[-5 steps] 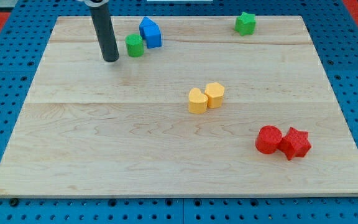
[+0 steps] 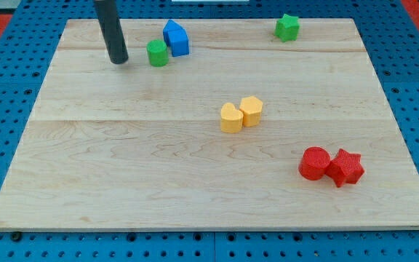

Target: Place the green circle below the blue cube

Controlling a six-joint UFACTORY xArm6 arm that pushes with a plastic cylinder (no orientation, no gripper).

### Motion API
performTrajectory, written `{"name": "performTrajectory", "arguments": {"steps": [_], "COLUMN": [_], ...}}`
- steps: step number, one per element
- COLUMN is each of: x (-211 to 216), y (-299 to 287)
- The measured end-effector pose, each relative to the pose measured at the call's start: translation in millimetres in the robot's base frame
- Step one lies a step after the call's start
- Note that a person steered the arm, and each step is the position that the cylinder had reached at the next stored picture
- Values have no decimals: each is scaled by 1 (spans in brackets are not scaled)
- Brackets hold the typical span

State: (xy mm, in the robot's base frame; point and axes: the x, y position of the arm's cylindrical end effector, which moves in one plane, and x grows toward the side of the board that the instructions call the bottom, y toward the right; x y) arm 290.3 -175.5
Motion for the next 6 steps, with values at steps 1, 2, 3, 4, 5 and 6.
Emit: {"name": "performTrajectory", "arguments": {"steps": [1, 2, 3, 4, 5, 6], "x": [-24, 6, 30, 26, 2, -5], "y": [10, 34, 57, 35, 26, 68]}}
